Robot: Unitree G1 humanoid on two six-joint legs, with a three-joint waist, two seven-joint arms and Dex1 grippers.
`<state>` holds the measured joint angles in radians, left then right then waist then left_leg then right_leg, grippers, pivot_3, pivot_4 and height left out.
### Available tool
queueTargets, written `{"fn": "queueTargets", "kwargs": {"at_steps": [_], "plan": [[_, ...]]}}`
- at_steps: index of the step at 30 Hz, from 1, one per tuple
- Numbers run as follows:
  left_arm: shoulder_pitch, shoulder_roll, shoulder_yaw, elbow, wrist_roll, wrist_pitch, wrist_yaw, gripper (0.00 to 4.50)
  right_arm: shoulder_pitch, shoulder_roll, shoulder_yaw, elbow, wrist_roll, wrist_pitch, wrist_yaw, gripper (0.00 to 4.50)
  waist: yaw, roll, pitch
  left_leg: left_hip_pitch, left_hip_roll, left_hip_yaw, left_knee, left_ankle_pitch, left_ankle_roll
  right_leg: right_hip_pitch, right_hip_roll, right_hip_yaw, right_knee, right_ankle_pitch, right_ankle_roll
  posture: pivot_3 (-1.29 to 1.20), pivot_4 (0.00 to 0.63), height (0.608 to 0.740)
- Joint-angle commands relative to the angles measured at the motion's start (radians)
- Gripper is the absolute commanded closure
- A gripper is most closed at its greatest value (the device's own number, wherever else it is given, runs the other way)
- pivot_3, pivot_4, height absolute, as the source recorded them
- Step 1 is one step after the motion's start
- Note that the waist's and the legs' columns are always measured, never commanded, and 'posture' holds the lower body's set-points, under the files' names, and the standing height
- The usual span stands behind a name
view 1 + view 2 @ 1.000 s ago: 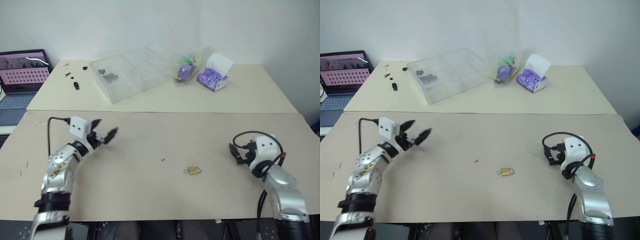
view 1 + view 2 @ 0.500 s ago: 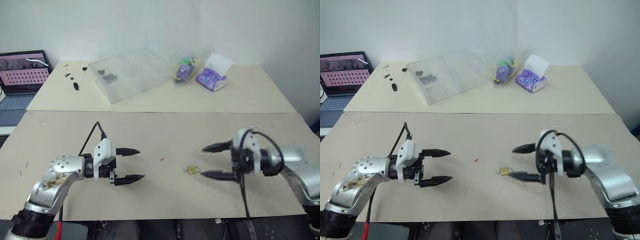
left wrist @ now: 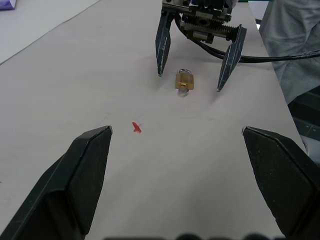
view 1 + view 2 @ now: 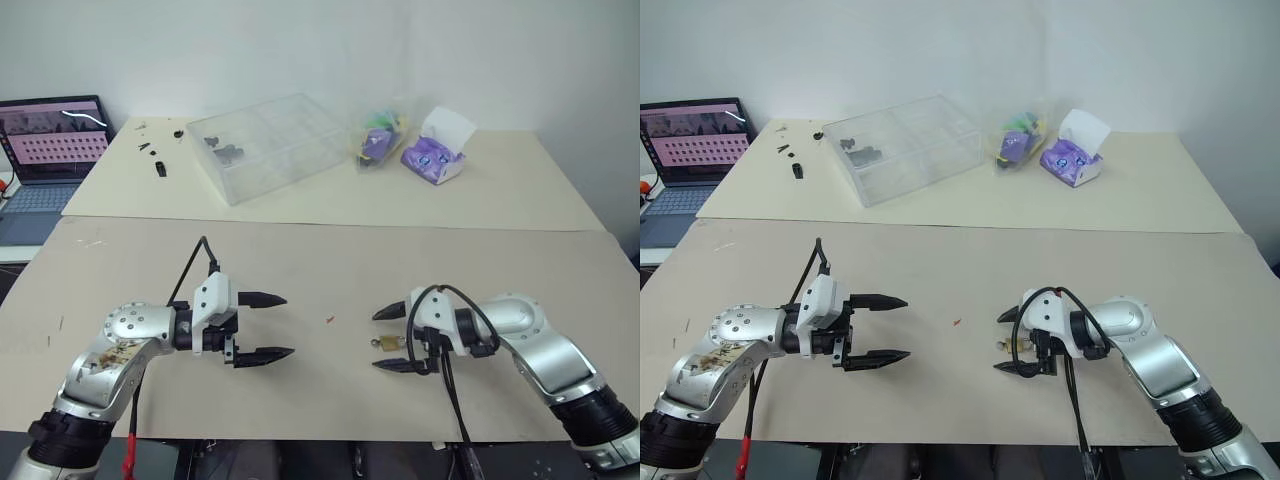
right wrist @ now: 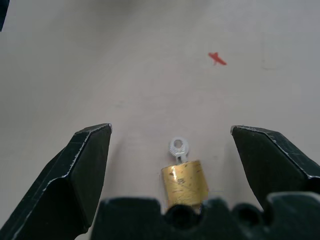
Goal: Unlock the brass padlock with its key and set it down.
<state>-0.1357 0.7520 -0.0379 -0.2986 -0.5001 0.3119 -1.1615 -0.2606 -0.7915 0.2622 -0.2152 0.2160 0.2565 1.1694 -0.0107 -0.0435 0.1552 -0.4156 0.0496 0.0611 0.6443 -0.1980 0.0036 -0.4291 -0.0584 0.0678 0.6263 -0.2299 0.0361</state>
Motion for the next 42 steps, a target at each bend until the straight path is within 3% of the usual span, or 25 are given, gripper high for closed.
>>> {"fn": "queueTargets", "kwargs": {"at_steps": [1,22,26,33,42], "plan": [[-0.006,0.025,0.027,-0.048,-0.02,0.011,-0.013,0.07,0.02,-0.004,-0.01,0.051,-0.023,-0.077,0.012,0.0,-0.001,0.0,0.0,0.0,0.0,0.0,0.0,0.0,0.0,0.0,0.0,0.0,0.0,0.0,0.0,0.0,0.15,0.74],[0.041,0.046,0.054,-0.05,-0.013,-0.013,-0.033,0.07,-0.019,0.055,0.006,0.294,-0.083,-0.212,0.035,0.0,-0.007,-0.001,-0.001,0.01,0.001,0.0,0.001,0.0,0.0,0.006,0.001,0.0,0.003,0.0,0.0,0.0,0.15,0.74],[0.048,0.045,0.055,-0.05,-0.011,-0.021,-0.035,0.0,-0.018,0.06,0.006,0.298,-0.075,-0.205,0.046,1.05,-0.004,-0.001,-0.001,0.01,0.001,0.0,0.001,0.0,0.0,0.006,0.001,0.0,0.003,0.0,0.0,0.0,0.15,0.74],[0.044,0.042,0.053,-0.043,-0.006,-0.031,-0.033,0.0,-0.015,0.066,0.003,0.295,-0.069,-0.199,0.048,3.46,-0.003,-0.001,-0.001,0.009,0.001,0.0,0.001,0.0,0.0,0.006,0.001,0.0,0.003,-0.001,-0.002,0.0,0.15,0.74],[0.02,0.029,0.042,-0.051,-0.01,-0.003,-0.007,0.0,0.008,0.084,-0.021,0.158,-0.052,-0.143,-0.023,3.59,-0.002,-0.001,-0.001,0.009,0.001,0.0,0.001,0.0,0.0,0.006,0.001,0.0,0.003,-0.001,-0.001,0.0,0.15,0.74]]}}
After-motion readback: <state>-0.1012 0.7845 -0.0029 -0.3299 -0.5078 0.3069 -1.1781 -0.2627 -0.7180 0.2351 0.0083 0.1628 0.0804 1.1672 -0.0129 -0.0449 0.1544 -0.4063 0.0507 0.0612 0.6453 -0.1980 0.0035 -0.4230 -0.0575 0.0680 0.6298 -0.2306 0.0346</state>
